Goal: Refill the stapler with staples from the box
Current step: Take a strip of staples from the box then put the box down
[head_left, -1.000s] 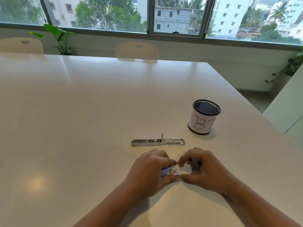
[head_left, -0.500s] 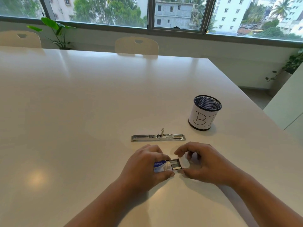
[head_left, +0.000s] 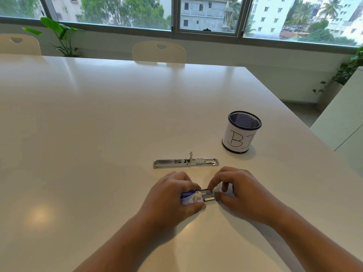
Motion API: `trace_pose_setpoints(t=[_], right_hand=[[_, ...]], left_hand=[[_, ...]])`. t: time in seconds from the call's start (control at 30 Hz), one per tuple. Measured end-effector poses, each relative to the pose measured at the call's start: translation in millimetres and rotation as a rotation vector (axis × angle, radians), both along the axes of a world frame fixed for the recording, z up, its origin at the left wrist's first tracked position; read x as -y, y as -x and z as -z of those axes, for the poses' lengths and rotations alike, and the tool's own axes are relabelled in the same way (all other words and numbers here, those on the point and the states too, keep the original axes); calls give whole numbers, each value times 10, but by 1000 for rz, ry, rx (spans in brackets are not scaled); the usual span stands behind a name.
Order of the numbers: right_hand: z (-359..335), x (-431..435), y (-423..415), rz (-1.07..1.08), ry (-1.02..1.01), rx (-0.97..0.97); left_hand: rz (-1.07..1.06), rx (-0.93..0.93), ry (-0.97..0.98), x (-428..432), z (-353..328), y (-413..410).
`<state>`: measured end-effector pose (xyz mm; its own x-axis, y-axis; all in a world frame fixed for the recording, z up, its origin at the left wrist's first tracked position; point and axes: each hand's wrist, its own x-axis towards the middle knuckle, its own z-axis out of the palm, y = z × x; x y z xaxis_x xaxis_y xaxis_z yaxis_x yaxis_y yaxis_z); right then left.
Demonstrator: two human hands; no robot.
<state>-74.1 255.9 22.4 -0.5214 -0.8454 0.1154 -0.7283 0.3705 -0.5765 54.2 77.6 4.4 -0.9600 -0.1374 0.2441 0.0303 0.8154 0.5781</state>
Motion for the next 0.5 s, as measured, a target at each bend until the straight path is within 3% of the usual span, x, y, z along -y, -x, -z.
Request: trace_pose_setpoints(t=[0.5], right_hand=[[-261,193,-70,-103,-245,-197]], left_hand=[[-4,-3,-6,-10,-22,-15]])
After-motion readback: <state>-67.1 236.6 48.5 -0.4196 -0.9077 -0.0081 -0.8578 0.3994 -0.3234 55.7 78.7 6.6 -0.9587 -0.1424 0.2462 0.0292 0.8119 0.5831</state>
